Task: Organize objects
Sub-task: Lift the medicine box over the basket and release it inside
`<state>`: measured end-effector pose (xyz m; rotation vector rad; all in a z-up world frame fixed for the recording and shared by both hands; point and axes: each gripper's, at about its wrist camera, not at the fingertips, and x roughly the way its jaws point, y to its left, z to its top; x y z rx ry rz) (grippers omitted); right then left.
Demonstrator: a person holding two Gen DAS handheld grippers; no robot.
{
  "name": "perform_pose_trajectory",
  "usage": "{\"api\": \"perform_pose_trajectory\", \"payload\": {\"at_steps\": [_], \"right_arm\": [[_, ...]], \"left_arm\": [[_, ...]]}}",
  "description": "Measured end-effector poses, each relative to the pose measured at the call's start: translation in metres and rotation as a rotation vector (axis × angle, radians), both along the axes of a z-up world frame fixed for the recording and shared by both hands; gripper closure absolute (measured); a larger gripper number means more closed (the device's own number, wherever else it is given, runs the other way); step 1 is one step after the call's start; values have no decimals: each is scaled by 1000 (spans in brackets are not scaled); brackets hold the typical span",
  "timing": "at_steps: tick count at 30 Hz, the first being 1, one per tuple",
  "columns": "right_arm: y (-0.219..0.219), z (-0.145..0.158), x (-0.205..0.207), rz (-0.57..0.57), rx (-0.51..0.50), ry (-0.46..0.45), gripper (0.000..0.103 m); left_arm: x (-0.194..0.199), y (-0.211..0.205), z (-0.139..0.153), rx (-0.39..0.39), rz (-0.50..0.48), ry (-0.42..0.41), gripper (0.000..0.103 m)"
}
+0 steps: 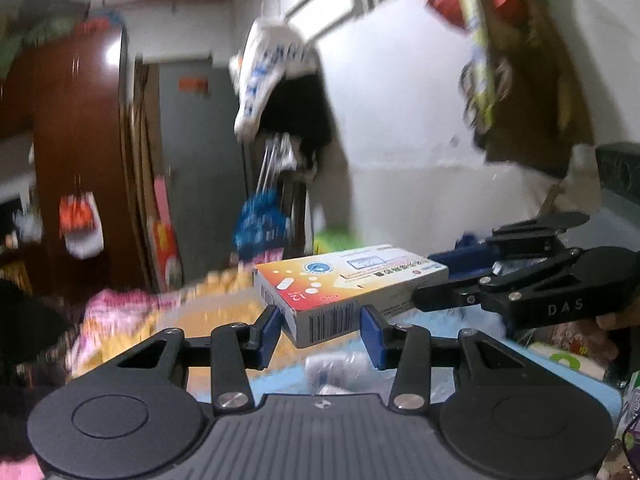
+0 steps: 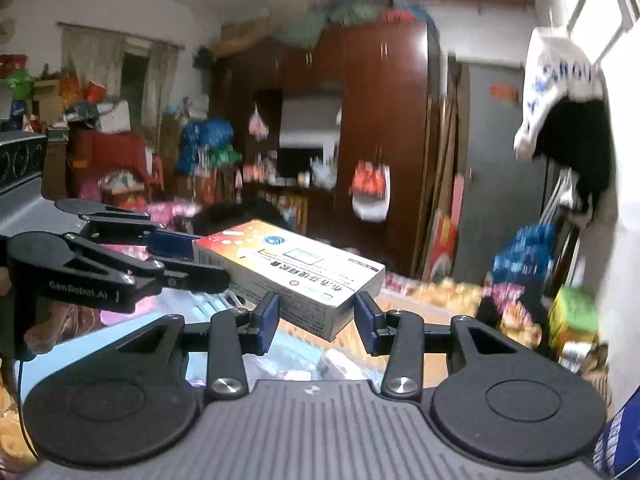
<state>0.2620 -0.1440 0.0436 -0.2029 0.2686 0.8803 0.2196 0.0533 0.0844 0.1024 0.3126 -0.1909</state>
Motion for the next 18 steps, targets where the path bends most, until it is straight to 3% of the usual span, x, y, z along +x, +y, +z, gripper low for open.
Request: {"api": "perform_pose_trajectory", "payload": {"at_steps": [7, 11, 12, 15, 18], "right_arm": [[24, -15, 18, -7, -101, 100, 58], [20, -17, 20, -17, -110, 102, 56], [12, -12, 17, -36, -92, 84, 49], [-20, -5, -7, -81, -1, 14, 2], [-57, -8, -33, -108, 81, 5, 0]], "left_arm": [[27, 1, -11, 47, 62, 101, 52], [22, 3, -12, 22, 72, 55, 36], [16, 3, -11, 10, 73, 22, 26], [-23, 5, -10, 12, 113, -98, 13], [-59, 10, -12, -35, 106, -142, 9]]}}
